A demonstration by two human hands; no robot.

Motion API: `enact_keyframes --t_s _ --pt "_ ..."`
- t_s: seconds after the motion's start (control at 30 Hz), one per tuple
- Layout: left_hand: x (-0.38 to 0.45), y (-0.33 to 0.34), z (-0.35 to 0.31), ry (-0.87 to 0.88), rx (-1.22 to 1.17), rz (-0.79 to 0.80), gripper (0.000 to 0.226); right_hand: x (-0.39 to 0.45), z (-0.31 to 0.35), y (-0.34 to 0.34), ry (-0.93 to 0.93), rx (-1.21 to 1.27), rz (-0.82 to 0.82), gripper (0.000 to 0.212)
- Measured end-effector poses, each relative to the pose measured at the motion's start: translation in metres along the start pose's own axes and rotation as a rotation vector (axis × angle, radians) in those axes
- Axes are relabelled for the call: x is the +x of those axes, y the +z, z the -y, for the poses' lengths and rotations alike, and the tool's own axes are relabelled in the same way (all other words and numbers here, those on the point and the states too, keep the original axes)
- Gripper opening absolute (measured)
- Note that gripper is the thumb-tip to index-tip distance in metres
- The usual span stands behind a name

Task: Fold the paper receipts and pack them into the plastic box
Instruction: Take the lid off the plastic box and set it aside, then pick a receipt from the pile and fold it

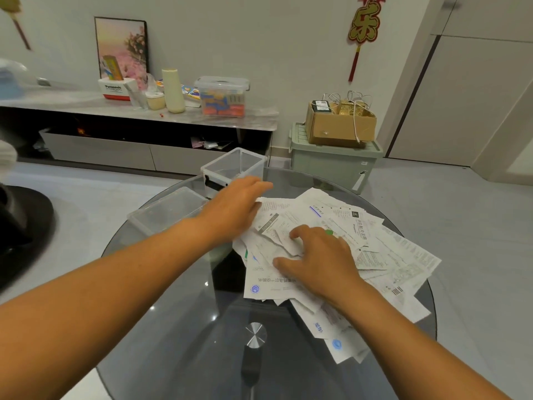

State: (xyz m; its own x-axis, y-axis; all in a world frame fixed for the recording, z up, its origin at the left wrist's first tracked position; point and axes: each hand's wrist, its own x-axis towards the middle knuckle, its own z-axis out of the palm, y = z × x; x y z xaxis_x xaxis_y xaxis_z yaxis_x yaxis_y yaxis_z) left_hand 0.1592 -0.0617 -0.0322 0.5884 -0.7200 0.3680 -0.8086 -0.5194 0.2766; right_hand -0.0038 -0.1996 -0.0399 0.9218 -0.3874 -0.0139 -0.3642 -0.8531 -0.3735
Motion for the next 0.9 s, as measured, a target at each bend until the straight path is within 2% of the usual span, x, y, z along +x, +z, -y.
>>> enact_keyframes --t_s 0.17,0.33,0.4,0.43,0.53,0.57,0.6,0.67,0.73,0.77,0.8,0.9 --pt "-0.016 0.012 -0.014 -0.084 -0.140 0.112 0.052 -0.002 -0.005 0.003 -0.026 0.018 -0.100 0.023" --pt "-0.034 0.008 -0.030 -0.229 -0.340 0.062 0.052 -0.007 -0.020 -0.003 -0.021 0.165 -0.076 0.017" --pt "-0.042 0.008 -0.038 -0.268 -0.395 0.044 0.050 -0.009 -0.027 -0.001 -0.028 0.160 -0.126 0.014" --pt "-0.046 0.008 -0.041 -0.277 -0.412 0.046 0.049 -0.010 -0.028 0.000 -0.030 0.166 -0.150 0.014" --pt "-0.058 0.009 -0.048 -0.264 -0.434 0.125 0.051 -0.013 -0.026 0.004 -0.005 0.128 -0.127 0.051" --pt "-0.061 0.010 -0.049 -0.249 -0.409 0.176 0.052 -0.013 -0.024 0.006 -0.007 0.082 -0.126 0.056" --pt "-0.064 0.011 -0.049 -0.242 -0.376 0.232 0.054 -0.013 -0.022 0.008 -0.021 0.054 -0.145 0.054" --pt "-0.067 0.013 -0.048 -0.272 -0.346 0.333 0.059 -0.013 -0.021 0.011 -0.045 0.050 -0.210 0.035" --pt "-0.067 0.015 -0.047 -0.294 -0.331 0.378 0.062 -0.011 -0.023 0.014 -0.048 0.069 -0.246 0.018" --pt "-0.067 0.015 -0.047 -0.293 -0.320 0.383 0.063 -0.011 -0.023 0.014 -0.042 0.082 -0.248 0.018" --pt "-0.067 0.015 -0.046 -0.295 -0.317 0.386 0.063 -0.010 -0.022 0.013 -0.040 0.094 -0.235 0.023" --pt "-0.065 0.013 -0.043 -0.299 -0.338 0.409 0.067 -0.008 -0.015 0.008 0.007 -0.002 -0.104 0.064"
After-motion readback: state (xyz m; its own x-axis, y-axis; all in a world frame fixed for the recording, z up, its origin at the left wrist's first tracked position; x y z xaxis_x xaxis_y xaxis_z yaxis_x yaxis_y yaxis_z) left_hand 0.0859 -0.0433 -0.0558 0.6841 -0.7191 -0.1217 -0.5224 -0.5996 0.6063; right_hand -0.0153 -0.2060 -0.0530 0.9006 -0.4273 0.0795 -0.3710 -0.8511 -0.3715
